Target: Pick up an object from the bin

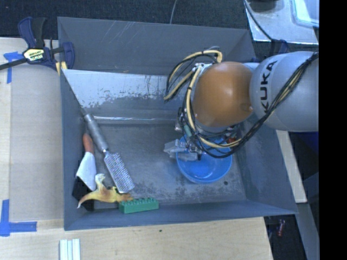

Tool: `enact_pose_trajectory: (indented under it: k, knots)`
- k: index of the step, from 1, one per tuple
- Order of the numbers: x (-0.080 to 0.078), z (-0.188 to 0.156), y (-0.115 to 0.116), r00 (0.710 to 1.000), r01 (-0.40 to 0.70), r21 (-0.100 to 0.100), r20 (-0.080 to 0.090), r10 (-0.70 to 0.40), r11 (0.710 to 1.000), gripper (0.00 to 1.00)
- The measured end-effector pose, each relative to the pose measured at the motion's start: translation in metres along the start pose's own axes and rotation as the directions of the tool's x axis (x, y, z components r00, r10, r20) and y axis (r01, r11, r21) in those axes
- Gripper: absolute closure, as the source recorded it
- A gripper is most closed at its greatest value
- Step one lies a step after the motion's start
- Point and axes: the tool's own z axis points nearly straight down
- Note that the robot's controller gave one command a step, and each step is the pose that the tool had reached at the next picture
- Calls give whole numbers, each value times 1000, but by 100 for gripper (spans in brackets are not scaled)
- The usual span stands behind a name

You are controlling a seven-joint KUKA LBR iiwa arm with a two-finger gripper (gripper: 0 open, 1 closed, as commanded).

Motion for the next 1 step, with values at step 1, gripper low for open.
enact_pose_trajectory:
  k: [1]
  knots:
    - [1,-33,1,1000,-4,-5,-1,4,1000,100]
